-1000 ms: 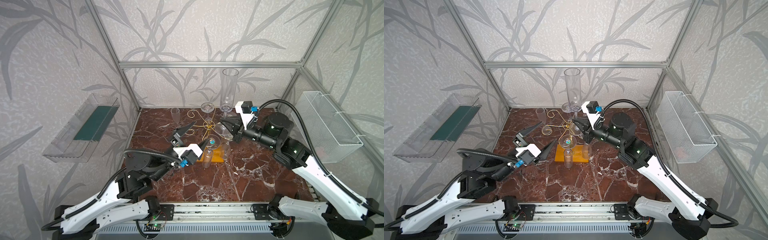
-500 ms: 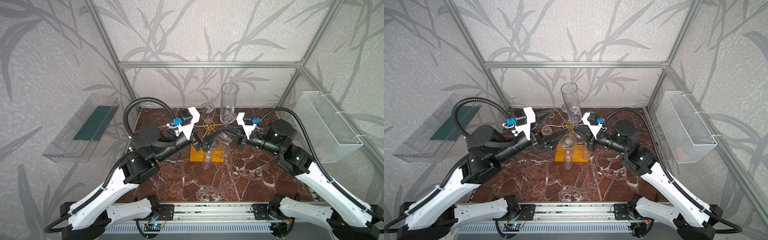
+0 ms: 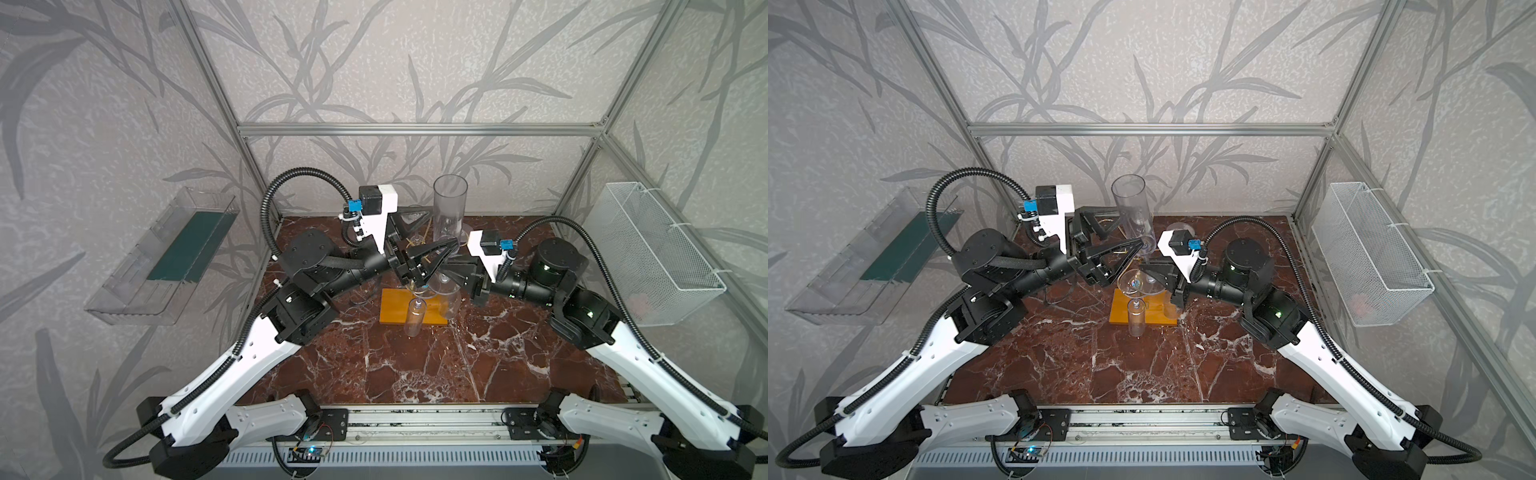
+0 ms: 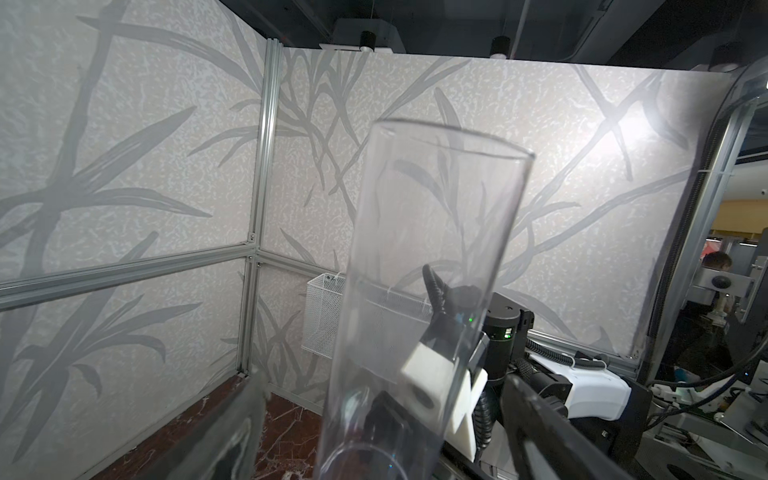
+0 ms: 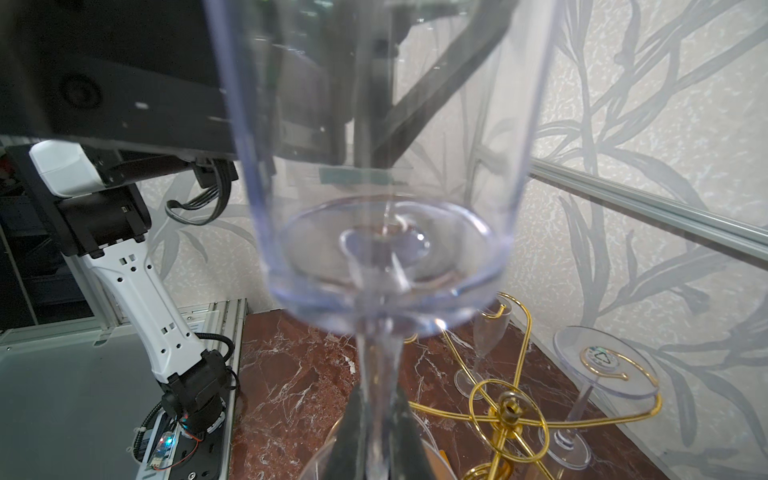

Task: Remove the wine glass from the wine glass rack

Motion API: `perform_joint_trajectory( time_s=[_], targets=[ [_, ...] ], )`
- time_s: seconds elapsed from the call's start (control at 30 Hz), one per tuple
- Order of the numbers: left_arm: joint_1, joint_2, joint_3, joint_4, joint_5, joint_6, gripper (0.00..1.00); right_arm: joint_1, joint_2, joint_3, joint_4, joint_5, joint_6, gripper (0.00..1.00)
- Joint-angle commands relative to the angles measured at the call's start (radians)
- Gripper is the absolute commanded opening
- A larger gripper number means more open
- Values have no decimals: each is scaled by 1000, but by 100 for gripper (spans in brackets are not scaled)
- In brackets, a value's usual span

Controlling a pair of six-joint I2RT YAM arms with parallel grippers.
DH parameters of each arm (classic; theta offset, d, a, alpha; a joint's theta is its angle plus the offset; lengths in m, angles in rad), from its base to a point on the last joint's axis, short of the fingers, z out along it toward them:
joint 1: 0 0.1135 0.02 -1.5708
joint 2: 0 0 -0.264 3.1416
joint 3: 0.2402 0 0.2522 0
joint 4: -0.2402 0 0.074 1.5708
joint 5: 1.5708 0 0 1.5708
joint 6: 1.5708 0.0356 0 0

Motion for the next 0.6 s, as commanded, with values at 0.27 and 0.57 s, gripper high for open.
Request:
perform_joint_trajectory(
  time_s=[0.27, 0.57],
  targets=[
    [8, 43, 72, 70, 81, -60, 81, 41, 22, 59, -28, -46, -8, 0],
    [8, 34, 47, 110, 81, -63, 49, 64, 31, 73, -53, -40, -18, 0]
  ],
)
